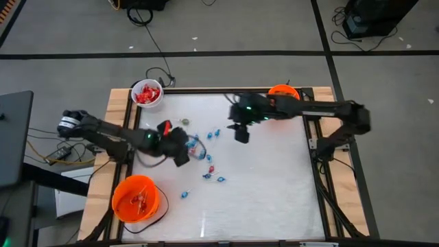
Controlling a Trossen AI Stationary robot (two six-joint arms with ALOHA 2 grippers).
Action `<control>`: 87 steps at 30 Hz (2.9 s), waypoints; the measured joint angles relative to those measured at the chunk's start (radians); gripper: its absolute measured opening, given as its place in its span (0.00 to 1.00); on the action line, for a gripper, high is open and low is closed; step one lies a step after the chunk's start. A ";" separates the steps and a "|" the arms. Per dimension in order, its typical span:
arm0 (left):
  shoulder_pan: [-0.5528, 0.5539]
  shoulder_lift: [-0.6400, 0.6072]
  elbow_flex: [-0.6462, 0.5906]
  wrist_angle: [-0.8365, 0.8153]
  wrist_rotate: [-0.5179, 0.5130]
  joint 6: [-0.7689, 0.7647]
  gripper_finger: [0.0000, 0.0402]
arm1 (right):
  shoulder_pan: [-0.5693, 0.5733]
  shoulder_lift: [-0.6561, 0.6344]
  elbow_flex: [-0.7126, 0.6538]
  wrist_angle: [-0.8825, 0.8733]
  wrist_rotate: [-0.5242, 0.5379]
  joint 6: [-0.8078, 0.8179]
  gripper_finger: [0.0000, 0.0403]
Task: Sort candy by brand, put in halloween buckets
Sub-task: Put the green lollipop into the bottom orange bucket
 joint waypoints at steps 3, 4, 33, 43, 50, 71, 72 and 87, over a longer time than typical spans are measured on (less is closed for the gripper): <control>0.124 0.000 -0.040 0.094 0.068 0.128 0.36 | 0.000 -0.102 -0.136 0.057 0.000 0.021 0.48; 0.166 0.000 -0.055 0.150 0.107 0.177 0.36 | 0.000 -0.130 -0.171 0.071 0.000 0.029 0.48; 0.719 0.322 -0.126 0.447 0.408 0.422 0.58 | 0.022 -0.228 -0.390 0.266 -0.008 0.111 0.48; 0.710 0.315 -0.127 0.455 0.486 0.421 0.10 | 0.022 -0.228 -0.403 0.272 0.001 0.037 0.48; 0.678 0.319 -0.052 0.330 0.488 0.410 0.04 | 0.020 -0.218 -0.541 0.486 0.020 0.102 0.48; 0.125 -0.094 0.215 -0.346 0.319 -0.104 0.05 | 0.337 -0.041 -0.862 0.966 0.291 0.458 0.42; 0.080 -0.117 0.215 -0.382 0.359 -0.153 0.05 | 0.353 -0.030 -0.862 0.983 0.299 0.474 0.42; -0.531 -0.182 0.208 -0.434 0.679 -0.699 0.05 | 0.421 0.032 -0.860 1.217 0.306 0.531 0.41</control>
